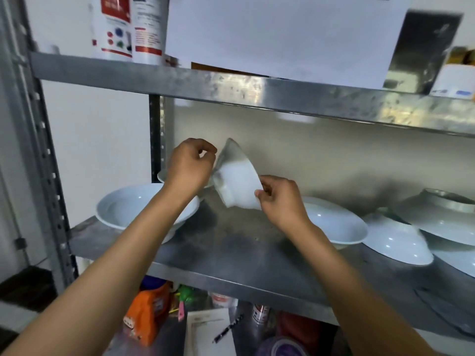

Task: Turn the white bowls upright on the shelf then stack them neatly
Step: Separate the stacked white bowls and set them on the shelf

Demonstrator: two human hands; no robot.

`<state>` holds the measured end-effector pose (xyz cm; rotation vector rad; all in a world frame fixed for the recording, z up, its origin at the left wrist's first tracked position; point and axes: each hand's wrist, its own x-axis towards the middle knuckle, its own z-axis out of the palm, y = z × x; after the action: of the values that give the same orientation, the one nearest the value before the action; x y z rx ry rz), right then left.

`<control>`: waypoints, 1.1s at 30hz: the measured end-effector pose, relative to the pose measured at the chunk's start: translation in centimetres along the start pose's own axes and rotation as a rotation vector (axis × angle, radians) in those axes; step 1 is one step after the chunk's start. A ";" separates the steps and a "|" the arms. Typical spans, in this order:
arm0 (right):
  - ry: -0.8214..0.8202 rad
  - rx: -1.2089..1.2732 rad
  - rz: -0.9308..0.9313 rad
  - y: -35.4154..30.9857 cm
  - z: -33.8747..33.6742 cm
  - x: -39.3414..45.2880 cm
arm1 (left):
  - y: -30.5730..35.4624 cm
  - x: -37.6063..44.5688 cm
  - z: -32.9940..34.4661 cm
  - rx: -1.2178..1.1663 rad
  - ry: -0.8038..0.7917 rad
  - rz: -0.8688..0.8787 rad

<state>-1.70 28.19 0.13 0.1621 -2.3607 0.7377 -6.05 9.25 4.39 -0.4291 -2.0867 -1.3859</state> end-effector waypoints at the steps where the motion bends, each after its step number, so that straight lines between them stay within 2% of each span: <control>1: -0.018 -0.062 -0.038 0.0 0.2 0.0 | 0.0 0.0 -0.1 0.005 0.001 0.002; 5: -0.054 -0.275 -0.138 0.4 1.3 -0.1 | -0.1 -0.3 -0.2 -0.006 -0.010 0.020; 12: -0.182 -0.518 -0.173 0.6 1.8 -1.4 | -1.0 -0.6 -0.1 -0.100 0.067 0.035; 19: -0.281 -0.671 -0.255 1.2 2.3 -2.3 | -1.4 -1.2 2.0 -0.116 -0.013 0.083; 25: -0.301 -0.609 -0.224 2.9 2.3 -3.0 | -1.1 -2.1 4.1 -0.110 -0.118 0.160; 28: -0.309 -0.491 -0.168 3.4 2.7 -3.0 | -1.0 -2.7 5.2 -0.107 -0.173 0.185; 31: -0.226 -0.305 -0.194 4.1 1.9 -3.5 | -0.7 -3.6 6.7 -0.062 -0.234 0.245; 33: -0.142 -0.267 -0.200 4.4 0.4 -3.9 | -0.6 -4.2 7.9 -0.033 -0.232 0.292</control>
<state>-0.21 31.39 -4.63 0.3381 -2.5049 0.3208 -5.43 16.48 -0.95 -0.9071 -2.0795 -1.2465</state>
